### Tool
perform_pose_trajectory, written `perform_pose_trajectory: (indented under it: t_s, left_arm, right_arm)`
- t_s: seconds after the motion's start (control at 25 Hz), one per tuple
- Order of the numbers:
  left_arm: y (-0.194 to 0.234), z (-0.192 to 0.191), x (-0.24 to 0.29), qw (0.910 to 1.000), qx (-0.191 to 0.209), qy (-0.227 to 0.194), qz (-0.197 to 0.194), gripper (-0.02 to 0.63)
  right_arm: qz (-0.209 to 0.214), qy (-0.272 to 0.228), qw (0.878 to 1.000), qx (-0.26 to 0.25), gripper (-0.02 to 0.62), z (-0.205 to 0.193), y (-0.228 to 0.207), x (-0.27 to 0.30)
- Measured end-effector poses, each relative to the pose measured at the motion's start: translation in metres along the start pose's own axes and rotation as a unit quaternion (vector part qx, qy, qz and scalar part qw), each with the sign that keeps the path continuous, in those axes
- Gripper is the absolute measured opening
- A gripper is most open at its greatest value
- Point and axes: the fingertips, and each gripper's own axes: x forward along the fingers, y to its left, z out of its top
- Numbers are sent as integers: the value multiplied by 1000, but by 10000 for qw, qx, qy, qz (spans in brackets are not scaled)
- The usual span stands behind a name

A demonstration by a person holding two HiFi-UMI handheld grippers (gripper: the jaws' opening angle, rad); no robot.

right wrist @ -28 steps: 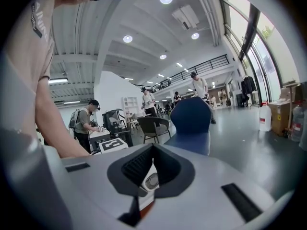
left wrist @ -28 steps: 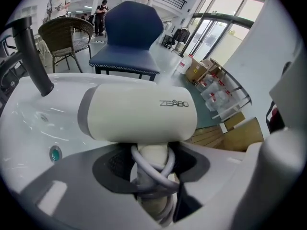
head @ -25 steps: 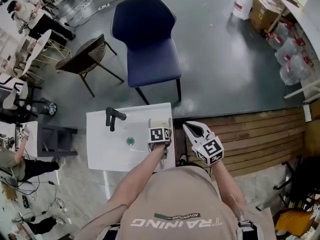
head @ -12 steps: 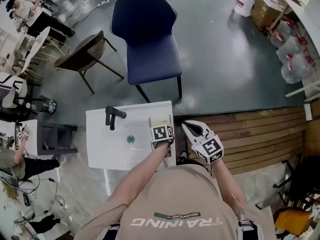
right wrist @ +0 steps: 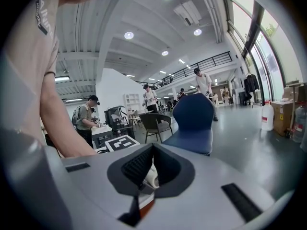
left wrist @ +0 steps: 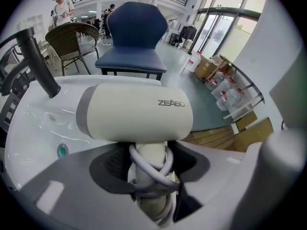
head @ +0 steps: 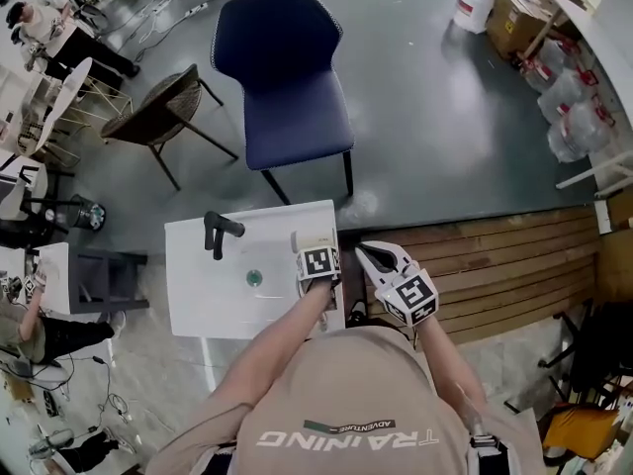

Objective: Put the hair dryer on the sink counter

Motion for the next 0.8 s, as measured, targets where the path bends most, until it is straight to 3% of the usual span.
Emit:
perform_pose_trajectory:
  t_s: [0.24, 0.44, 0.8]
  left_arm:
    - [-1, 2, -4, 9998, -84, -27, -152, 219]
    - [3, -1, -5, 9996, -229, -23, -164, 275]
    - [1, 1, -16, 9992, -170, -100, -344, 299]
  right_arm:
    - [-55, -17, 10000, -15, 6, 1, 2, -4]
    - [-60, -18, 10000, 4, 6, -3, 6, -7]
    - [-39, -32, 10000, -21, 6, -3, 13, -9]
